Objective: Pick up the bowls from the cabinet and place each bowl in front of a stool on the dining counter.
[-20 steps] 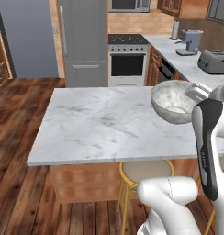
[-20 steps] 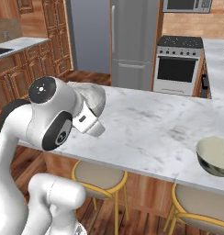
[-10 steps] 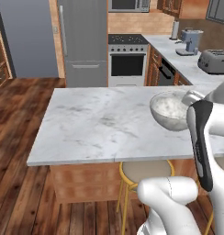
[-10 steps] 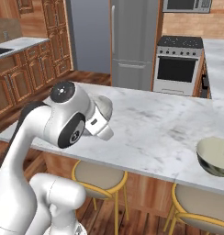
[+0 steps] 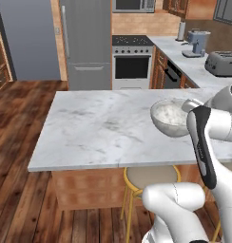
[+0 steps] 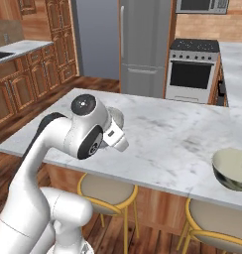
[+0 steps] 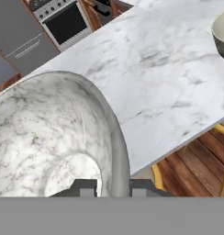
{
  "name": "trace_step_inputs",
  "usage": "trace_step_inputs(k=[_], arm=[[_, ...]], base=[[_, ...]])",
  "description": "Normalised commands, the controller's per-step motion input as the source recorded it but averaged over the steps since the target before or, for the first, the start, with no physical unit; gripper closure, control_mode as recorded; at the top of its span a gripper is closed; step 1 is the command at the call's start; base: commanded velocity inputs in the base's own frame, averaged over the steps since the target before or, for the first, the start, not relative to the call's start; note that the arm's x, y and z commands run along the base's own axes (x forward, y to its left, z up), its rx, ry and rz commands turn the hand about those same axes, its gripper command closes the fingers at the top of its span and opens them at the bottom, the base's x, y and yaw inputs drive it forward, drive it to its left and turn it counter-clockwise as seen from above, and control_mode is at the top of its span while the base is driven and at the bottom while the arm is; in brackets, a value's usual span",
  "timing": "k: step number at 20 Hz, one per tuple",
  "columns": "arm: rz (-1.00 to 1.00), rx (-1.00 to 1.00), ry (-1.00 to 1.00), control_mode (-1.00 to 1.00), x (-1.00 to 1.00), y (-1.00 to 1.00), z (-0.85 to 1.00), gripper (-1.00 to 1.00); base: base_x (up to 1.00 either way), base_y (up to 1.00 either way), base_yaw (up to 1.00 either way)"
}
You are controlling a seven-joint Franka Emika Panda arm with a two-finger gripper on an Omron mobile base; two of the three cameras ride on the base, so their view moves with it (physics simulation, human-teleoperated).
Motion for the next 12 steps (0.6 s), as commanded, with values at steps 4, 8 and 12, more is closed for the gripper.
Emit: trace_step_inputs(k=[4, 8, 12], arm=[[0.04, 0.00, 0.00, -1.00, 0.37, 0.00, -0.34, 1.00], [0.03, 0.00, 0.00, -1.00, 0.34, 0.00, -0.34, 1.00], [0.02, 0.00, 0.00, -1.00, 0.32, 0.00, -0.28, 1.00]], base=[[0.00, 0.00, 0.00], [0.00, 0.00, 0.00], [0.00, 0.00, 0.00]])
